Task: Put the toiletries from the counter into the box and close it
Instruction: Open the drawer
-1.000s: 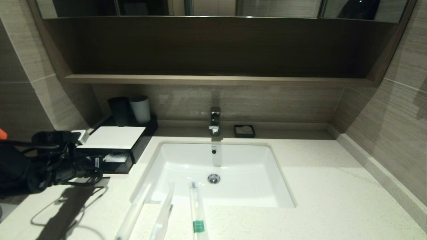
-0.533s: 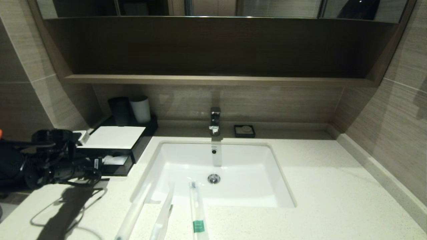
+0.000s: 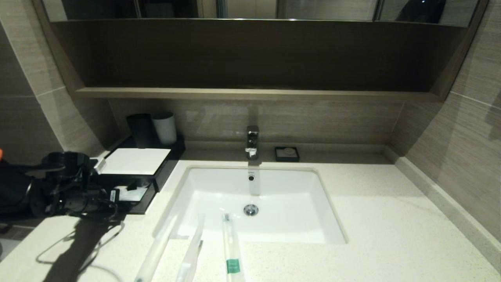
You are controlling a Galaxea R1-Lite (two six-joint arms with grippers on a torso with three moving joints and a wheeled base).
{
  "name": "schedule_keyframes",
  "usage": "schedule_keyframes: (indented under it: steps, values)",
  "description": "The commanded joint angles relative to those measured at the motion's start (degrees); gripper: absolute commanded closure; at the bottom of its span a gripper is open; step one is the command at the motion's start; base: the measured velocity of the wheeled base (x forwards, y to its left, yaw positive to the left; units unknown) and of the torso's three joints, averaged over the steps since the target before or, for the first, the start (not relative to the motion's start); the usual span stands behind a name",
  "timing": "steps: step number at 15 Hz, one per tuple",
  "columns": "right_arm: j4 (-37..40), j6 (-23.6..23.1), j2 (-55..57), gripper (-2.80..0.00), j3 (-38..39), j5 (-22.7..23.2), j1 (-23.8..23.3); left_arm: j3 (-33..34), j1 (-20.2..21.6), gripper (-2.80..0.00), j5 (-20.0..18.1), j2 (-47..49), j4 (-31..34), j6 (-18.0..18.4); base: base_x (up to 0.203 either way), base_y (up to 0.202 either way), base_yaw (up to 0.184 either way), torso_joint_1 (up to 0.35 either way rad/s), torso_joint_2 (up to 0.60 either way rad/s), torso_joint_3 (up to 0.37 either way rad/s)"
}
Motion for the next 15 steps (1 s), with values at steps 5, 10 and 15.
schedule_keyframes:
  steps: [5, 10, 15]
  values:
    - [-0.04, 0.0, -0.09, 0.0, 0.09, 0.01, 0.04, -0.76, 0.0, 0.0, -0.05, -1.74, 4.15, 0.5, 0.0, 0.0, 0.0, 0.0, 0.0, 0.0]
    - [-0.04, 0.0, -0.09, 0.0, 0.09, 0.01, 0.04, -3.8, 0.0, 0.0, 1.39, -2.74, 13.34, 0.91, 0.0, 0.0, 0.0, 0.0, 0.0, 0.0]
    - [-0.04, 0.0, -0.09, 0.0, 0.09, 0.01, 0.04, -5.41, -0.27, 0.0, 3.2, -2.92, 18.42, 1.0, 0.0, 0.0, 0.0, 0.0, 0.0, 0.0]
